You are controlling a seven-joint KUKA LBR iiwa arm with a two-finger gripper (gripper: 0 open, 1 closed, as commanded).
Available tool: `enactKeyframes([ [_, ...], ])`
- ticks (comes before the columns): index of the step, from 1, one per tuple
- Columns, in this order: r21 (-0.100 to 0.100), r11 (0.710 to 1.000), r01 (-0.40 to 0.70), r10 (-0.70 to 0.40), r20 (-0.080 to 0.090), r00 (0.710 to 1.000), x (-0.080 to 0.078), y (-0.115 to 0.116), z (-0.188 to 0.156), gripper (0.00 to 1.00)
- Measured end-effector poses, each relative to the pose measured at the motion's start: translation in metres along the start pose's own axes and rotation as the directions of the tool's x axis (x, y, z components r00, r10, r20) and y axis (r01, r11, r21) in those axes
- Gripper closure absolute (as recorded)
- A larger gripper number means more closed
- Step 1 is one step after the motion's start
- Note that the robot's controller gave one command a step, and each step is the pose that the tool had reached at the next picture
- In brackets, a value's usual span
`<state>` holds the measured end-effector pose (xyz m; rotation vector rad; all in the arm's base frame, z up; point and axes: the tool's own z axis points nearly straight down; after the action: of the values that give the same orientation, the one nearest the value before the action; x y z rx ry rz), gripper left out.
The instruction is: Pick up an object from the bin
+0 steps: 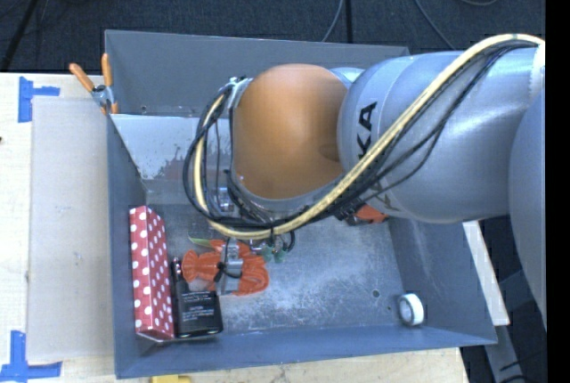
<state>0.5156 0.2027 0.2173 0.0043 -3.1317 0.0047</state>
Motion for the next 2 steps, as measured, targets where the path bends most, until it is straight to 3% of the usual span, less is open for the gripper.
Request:
enactKeyframes([
  [1,-0.002,1.000,-0.004,0.004,0.008,1.000,-0.002,-0.001,-0.005,0.00],
  [2,-0.002,0.998,0.064,-0.064,0.008,0.998,-0.026,-0.022,0.069,0.00],
])
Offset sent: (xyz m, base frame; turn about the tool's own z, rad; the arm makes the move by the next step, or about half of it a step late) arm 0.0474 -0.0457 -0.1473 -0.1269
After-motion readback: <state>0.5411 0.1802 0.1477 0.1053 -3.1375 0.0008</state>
